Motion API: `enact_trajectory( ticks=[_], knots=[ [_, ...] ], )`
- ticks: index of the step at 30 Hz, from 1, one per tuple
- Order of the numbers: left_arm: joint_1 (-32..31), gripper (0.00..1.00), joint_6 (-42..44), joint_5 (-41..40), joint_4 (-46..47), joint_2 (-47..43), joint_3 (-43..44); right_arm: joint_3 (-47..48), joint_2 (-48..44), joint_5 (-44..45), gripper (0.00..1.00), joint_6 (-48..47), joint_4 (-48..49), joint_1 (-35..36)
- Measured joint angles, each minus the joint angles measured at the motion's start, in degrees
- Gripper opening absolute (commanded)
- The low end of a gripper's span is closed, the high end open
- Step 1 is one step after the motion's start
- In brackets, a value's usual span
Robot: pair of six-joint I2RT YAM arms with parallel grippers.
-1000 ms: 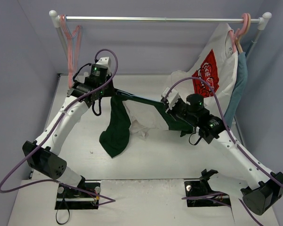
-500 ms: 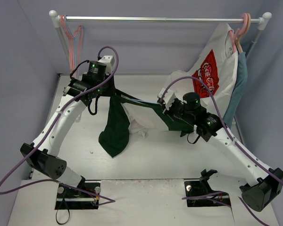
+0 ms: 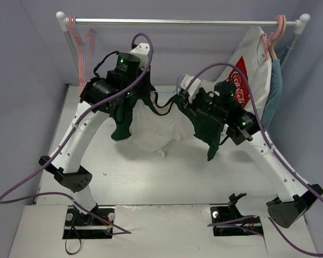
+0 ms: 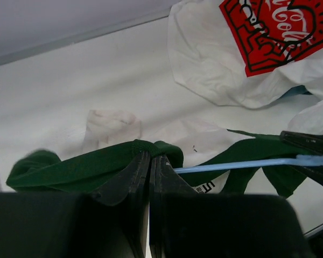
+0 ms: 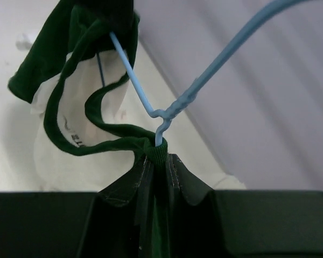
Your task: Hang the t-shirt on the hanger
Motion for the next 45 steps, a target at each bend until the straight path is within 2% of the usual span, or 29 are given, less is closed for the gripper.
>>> enact_trajectory(
  ticks=[4, 6, 9, 16, 20, 24, 26, 28, 32, 41, 45],
  knots=[
    [-2.16, 0.00, -0.07, -1.55, 0.20, -0.63, 1.49, 4.28, 0.96, -1.33, 0.00, -0.04, 0.48, 0.00],
    [-3.15, 0.00, -0.15, -2.19, 1.86, -2.34, -1.40, 3.58, 0.48, -2.69, 0.00, 0.09, 1.97, 0.00],
    [-4.02, 0.00, -0.92, -2.62, 4.44, -6.08, -9.75, -2.71, -1.73, -4.11, 0.00, 1.05, 5.66, 0.00],
    [-5.60, 0.00, -3.89, -2.51, 10.32, -10.38, -28.94, -24.24, -6.47, -5.14, 0.00, 6.14, 15.26, 0.00],
    [-6.14, 0.00, -4.96, -2.29, 11.93, -10.36, -33.09, -31.45, -7.37, -5.66, 0.00, 8.35, 20.85, 0.00],
    [-6.29, 0.00, -5.29, -1.86, 13.81, -10.36, -33.73, -33.62, -8.17, -6.34, 0.00, 9.51, 24.87, 0.00],
    [-6.29, 0.13, -5.42, -1.57, 14.82, -10.36, -33.97, -33.97, -8.37, -6.69, 0.00, 9.79, 26.97, 0.00],
    [-6.43, 0.15, -5.55, -1.14, 15.41, -10.36, -34.18, -34.40, -8.52, -6.93, 0.00, 9.92, 28.22, 0.00],
    [-6.67, 0.34, -4.90, -1.07, 15.82, -10.43, -34.21, -35.08, -8.55, -7.06, 0.00, 9.97, 29.16, 0.00],
    [-6.43, 0.53, 3.72, -3.48, 15.02, -13.49, -34.21, -35.28, -8.55, -9.55, 0.00, 10.05, 29.27, -1.55],
    [-4.17, 0.56, 10.75, -0.39, 15.39, -17.51, -34.86, -35.28, -8.55, -11.19, 0.00, 10.38, 29.27, -2.47]
  ],
)
